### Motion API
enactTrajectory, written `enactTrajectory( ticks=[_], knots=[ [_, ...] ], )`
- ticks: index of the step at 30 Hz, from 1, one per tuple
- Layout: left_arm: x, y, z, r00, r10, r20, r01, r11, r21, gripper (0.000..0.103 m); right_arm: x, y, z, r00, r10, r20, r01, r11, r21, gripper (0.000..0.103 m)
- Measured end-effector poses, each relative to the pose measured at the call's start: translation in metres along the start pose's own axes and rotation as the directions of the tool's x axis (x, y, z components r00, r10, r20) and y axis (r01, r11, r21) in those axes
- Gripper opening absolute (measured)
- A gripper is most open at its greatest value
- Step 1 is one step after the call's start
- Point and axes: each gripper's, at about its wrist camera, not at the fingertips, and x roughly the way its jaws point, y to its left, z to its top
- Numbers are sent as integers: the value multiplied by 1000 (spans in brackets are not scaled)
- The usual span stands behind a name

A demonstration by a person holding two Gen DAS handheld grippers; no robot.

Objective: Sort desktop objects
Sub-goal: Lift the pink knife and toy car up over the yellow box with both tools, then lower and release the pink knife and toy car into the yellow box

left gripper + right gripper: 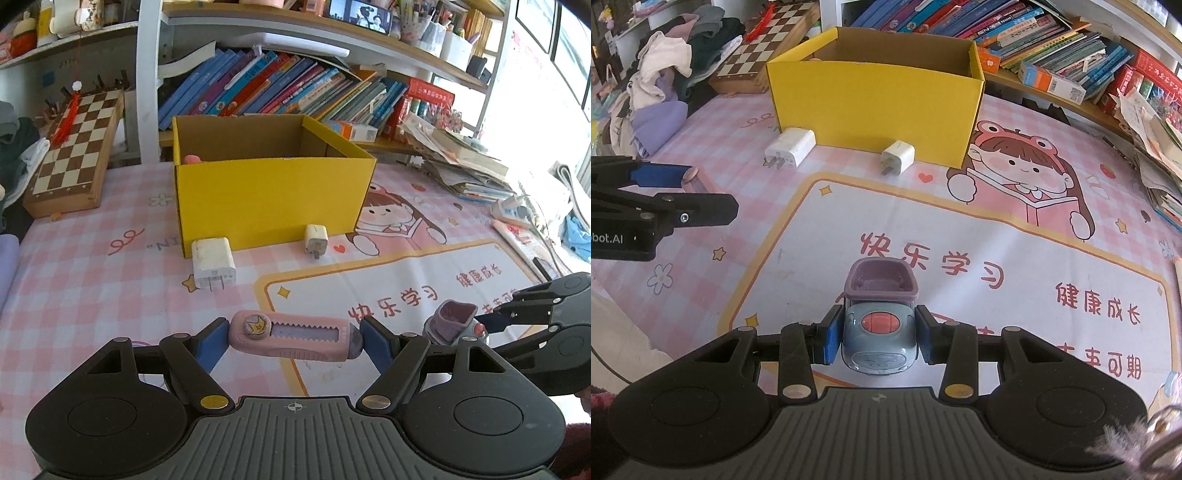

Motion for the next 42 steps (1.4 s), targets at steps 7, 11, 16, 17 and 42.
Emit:
enactTrajectory(
  ticks=[7,11,16,17,42],
  knots=[
    [5,-1,3,1000,1,1,-1,1000,-15,78,4,-2,6,1000,17,-11,-17,1000,-18,38],
    [6,-1,8,1000,6,19,-6,1000,-22,78,5,-6,12,1000,25,-1,-25,999,-27,38],
    [10,-3,13,1000,2,14,-2,1000,-31,78,8,-11,21,999,36,3,-36,999,-38,38],
    [11,-4,14,1000,2,14,-1,1000,-30,78,8,-12,23,999,40,5,-39,998,-41,38],
    [30,1,121,976,93,195,-101,994,34,78,5,-58,173,959,128,251,-75,975,-210,38]
  ],
)
